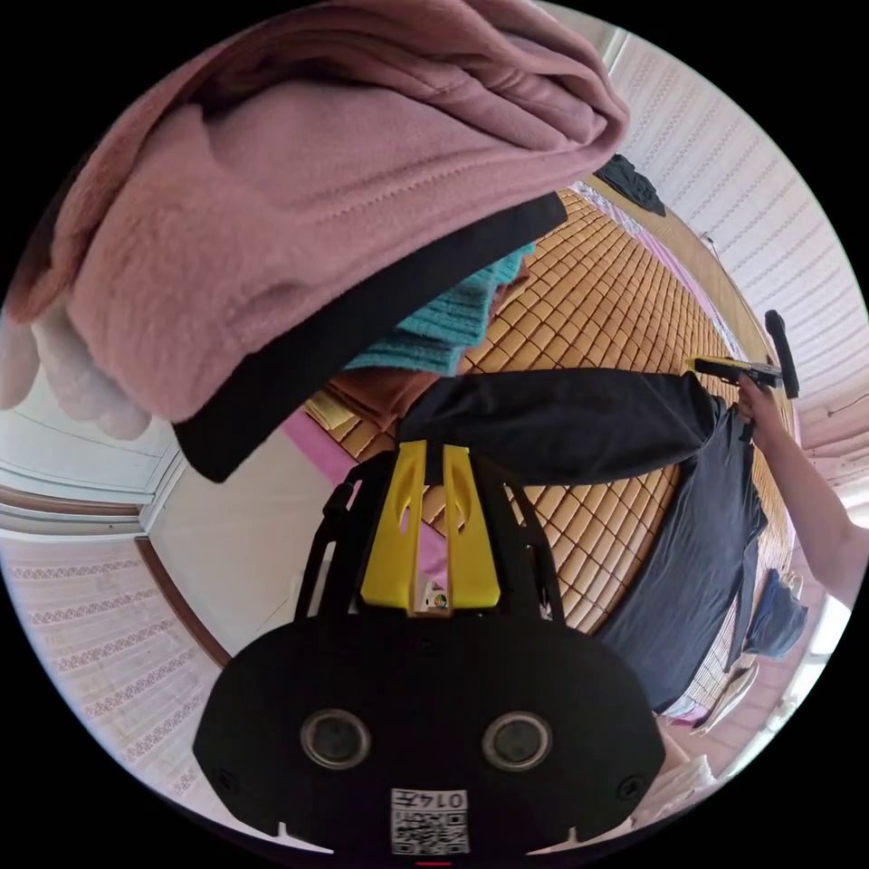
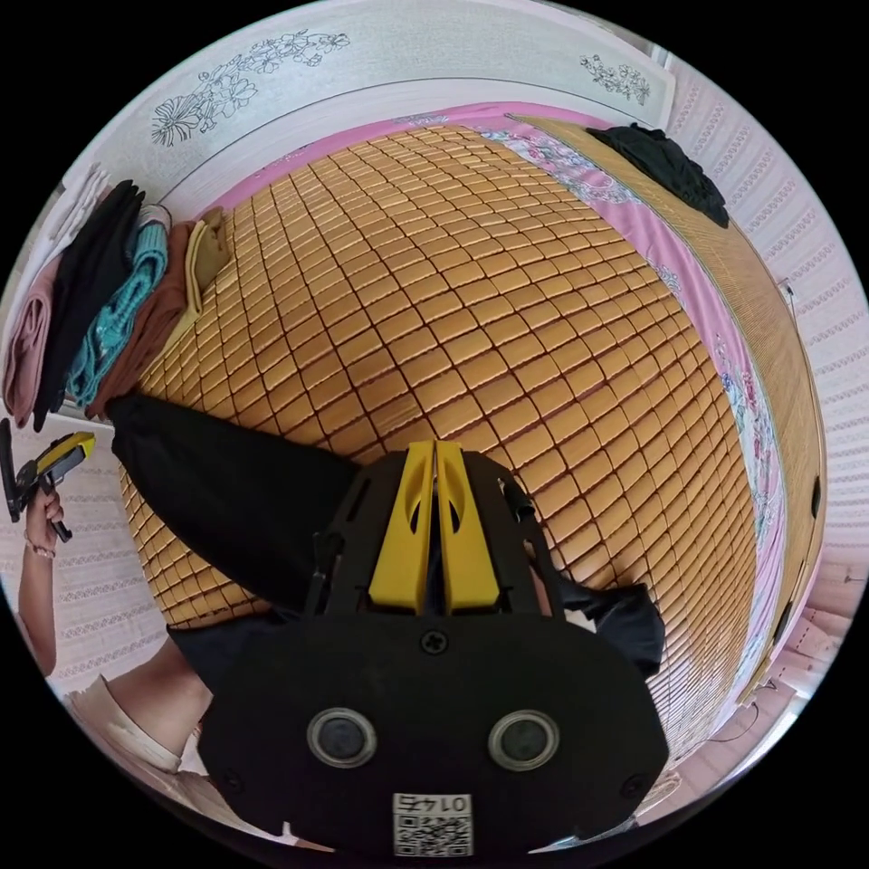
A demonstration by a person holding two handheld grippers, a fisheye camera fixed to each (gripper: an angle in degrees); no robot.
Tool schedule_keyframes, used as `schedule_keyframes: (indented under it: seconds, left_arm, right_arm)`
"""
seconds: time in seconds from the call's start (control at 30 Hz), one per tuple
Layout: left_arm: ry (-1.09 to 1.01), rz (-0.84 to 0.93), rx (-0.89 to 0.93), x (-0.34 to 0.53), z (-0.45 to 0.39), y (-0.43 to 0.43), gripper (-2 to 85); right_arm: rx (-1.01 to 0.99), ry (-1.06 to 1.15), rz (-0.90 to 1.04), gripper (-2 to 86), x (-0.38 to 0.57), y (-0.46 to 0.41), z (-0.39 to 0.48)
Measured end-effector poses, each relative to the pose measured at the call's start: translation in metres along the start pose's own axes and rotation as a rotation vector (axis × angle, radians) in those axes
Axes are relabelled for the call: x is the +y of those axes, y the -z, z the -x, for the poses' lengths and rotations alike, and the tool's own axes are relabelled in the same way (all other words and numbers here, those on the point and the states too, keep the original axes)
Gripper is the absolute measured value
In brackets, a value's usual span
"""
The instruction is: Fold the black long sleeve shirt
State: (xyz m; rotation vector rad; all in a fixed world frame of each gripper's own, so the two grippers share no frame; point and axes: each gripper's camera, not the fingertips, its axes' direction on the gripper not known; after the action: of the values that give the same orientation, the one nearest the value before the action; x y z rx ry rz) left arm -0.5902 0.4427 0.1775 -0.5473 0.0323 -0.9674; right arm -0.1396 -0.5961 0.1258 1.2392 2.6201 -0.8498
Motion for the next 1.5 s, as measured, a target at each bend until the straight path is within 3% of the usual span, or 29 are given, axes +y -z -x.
schedule_keyframes:
  seconds: [0.23, 0.33, 0.53, 0.63, 0.8, 0.97, 1.07, 1.2, 1.5]
  left_arm:
    - [0.029, 0.004, -0.038, 0.010, -0.008, -0.031, 4.4]
    - [0.022, 0.096, -0.073, 0.005, -0.009, -0.066, 3.5]
    - [0.003, 0.094, -0.082, 0.009, -0.014, -0.068, 1.4]
    - [0.025, 0.058, -0.073, 0.015, -0.015, -0.053, 3.8]
    - [-0.100, 0.012, 0.049, 0.040, -0.057, -0.028, 4.3]
    - [-0.382, 0.169, 0.254, 0.079, -0.159, -0.060, 5.4]
    - [-0.501, 0.261, 0.317, 0.096, -0.210, -0.083, 5.3]
    - [-0.645, 0.321, 0.273, 0.115, -0.256, -0.107, 5.1]
    - [-0.853, 0.309, 0.132, 0.157, -0.299, -0.152, 4.1]
  right_arm:
    - [0.078, 0.104, 0.018, -0.8, 0.018, 0.019, 0.025]
    - [0.103, 0.086, 0.017, -0.9, 0.019, 0.024, 0.022]
    - [-0.036, -0.100, -0.045, -0.7, 0.014, 0.060, -0.014]
    - [-0.148, -0.187, -0.182, 0.3, 0.034, 0.111, -0.048]
    - [-0.117, -0.337, -0.282, 2.5, 0.154, 0.215, -0.121]
    - [-0.021, -0.502, -0.026, 2.6, 0.312, 0.242, -0.119]
    - [-0.086, -0.599, 0.179, 1.3, 0.400, 0.240, -0.078]
    - [-0.259, -0.569, 0.311, -0.5, 0.467, 0.246, -0.001]
    - [-0.080, -0.543, 0.391, -0.8, 0.507, 0.286, 0.043]
